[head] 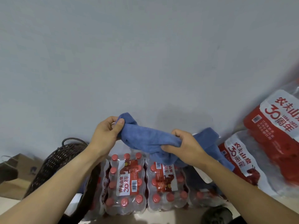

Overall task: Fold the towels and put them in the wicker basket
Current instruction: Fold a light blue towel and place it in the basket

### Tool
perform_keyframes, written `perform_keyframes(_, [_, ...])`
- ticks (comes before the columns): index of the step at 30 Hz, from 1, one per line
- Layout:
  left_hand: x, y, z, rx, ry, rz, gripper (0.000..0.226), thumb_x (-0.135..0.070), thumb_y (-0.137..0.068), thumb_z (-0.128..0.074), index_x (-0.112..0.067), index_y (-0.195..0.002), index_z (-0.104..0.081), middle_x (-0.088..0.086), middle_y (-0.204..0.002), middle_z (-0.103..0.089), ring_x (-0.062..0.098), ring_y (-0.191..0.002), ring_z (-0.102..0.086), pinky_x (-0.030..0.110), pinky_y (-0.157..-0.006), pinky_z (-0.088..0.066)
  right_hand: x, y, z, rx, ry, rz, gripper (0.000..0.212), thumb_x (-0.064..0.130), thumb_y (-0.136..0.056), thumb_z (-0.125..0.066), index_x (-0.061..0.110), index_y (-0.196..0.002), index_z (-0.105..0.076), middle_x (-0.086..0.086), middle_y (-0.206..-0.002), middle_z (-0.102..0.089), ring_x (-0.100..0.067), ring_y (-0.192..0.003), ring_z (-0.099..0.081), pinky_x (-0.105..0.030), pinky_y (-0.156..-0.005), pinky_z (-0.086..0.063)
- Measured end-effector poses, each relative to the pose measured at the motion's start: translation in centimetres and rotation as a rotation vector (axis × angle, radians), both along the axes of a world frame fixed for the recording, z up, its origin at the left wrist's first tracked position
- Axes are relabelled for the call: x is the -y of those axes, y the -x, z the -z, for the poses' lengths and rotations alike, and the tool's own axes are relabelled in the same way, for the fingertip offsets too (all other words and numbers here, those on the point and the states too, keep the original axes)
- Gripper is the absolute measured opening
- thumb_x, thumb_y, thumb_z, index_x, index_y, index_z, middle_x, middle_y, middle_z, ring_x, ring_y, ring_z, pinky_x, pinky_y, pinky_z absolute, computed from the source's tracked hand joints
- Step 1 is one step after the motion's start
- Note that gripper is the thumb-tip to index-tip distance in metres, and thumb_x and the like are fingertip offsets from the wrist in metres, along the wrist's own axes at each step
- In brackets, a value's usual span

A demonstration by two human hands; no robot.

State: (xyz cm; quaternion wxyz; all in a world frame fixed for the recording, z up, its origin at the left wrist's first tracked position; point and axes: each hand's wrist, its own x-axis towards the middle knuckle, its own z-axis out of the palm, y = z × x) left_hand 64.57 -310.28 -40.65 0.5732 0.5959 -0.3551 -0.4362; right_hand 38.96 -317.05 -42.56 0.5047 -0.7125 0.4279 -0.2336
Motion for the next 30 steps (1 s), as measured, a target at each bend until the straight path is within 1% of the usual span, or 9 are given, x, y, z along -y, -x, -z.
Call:
perform_keyframes(3, [-0.1,-0.3,0.1,-0.016,-0.015,0.025,0.015,-0.018,-0.092,-0.063,-0.007,-0.102,-0.061,0.024,-0.088,-0.069,0.028,-0.081,-0.067,0.040,-0.077,-0.055,0.1,0.5,-0.1,-0.003,-0.015,0.030,0.025,0.036,-0.073,-0.077,0.024,-0.084,-0.059,0.006,-0.073,-0.070,-0.009,-0.067,-0.068,-0.027,-0.063,-0.056])
perform_keyframes(7, [-0.3,-0.2,0.4,0.070,-0.035,0.026,0.013,-0.017,-0.093,-0.064,-0.011,-0.103,-0.063,0.011,-0.087,-0.073,0.019,-0.080,-0.069,0.030,-0.072,-0.053,0.5,1.5,-0.3,0.002,-0.090,-0.032,0.034,0.034,-0.076,-0.082,0.022,-0.101,-0.063,-0.001,-0.088,-0.075,-0.015,-0.085,-0.073,-0.033,-0.078,-0.059])
perform_keyframes(13, [-0.3,-0.3,0.6,0.408,-0.020,-0.024,0.010,-0.023,-0.096,-0.058,-0.014,-0.100,-0.057,0.001,-0.086,-0.065,0.012,-0.077,-0.061,0.025,-0.068,-0.047,0.9,2.7,-0.7,-0.168,-0.018,-0.164,0.027,0.031,-0.072,-0.087,0.025,-0.091,-0.069,0.006,-0.085,-0.072,-0.011,-0.081,-0.068,-0.036,-0.082,-0.058])
perform_keyframes(16, [-0.4,-0.2,0.8,0.432,-0.026,0.013,0.008,-0.024,-0.097,-0.057,-0.017,-0.100,-0.054,-0.001,-0.086,-0.063,0.004,-0.072,-0.061,0.019,-0.064,-0.046,1.0,2.9,-0.7,-0.165,0.019,-0.148,0.014,0.029,-0.082,-0.078,0.024,-0.084,-0.065,0.005,-0.092,-0.072,-0.013,-0.090,-0.069,-0.041,-0.085,-0.057])
perform_keyframes(19, [-0.5,0.1,0.6,0.433,-0.021,0.084,0.011,-0.024,-0.095,-0.060,-0.019,-0.104,-0.057,-0.004,-0.087,-0.068,-0.003,-0.073,-0.065,0.011,-0.062,-0.048,1.0,2.8,-1.1,-0.062,-0.010,-0.116,0.015,0.018,-0.087,-0.073,0.018,-0.083,-0.059,0.011,-0.095,-0.074,-0.006,-0.092,-0.069,-0.031,-0.086,-0.055])
perform_keyframes(21, [-0.7,0.0,0.3,0.478,-0.061,0.202,0.018,-0.032,-0.091,-0.066,-0.023,-0.106,-0.062,-0.008,-0.094,-0.070,-0.002,-0.085,-0.066,0.014,-0.072,-0.050,0.7,2.5,-1.5,-0.020,-0.003,-0.090,0.017,0.018,-0.090,-0.069,0.017,-0.082,-0.054,0.008,-0.073,-0.068,-0.010,-0.069,-0.062,-0.027,-0.068,-0.051])
perform_keyframes(24, [-1.1,-0.1,0.2,0.498,-0.250,0.610,0.036,-0.049,-0.079,-0.073,-0.030,-0.108,-0.065,-0.006,-0.102,-0.072,0.008,-0.095,-0.068,0.026,-0.084,-0.056,0.0,1.7,-2.2,0.074,0.011,-0.114,0.017,0.014,-0.092,-0.066,0.017,-0.083,-0.051,0.012,-0.058,-0.056,-0.003,-0.055,-0.050,-0.018,-0.056,-0.044])
perform_keyframes(28, [-1.6,1.5,1.2,0.546,-0.319,0.848,0.072,-0.054,-0.072,-0.079,-0.044,-0.134,-0.043,-0.012,-0.124,-0.058,0.009,-0.108,-0.064,0.032,-0.094,-0.053,-1.4,0.3,-2.5,0.146,0.006,-0.243,0.013,0.008,-0.091,-0.065,0.016,-0.095,-0.056,0.001,-0.073,-0.065,-0.011,-0.068,-0.062,-0.022,-0.065,-0.050])
perform_keyframes(30, [-1.5,2.6,1.5,0.521,-0.186,0.863,0.064,-0.046,-0.077,-0.079,-0.039,-0.133,-0.050,-0.013,-0.122,-0.062,0.007,-0.109,-0.063,0.027,-0.093,-0.053,-1.9,-0.3,-2.3,0.133,0.012,-0.289,0.015,0.007,-0.089,-0.066,0.016,-0.099,-0.059,-0.005,-0.086,-0.069,-0.017,-0.078,-0.067,-0.026,-0.070,-0.053])
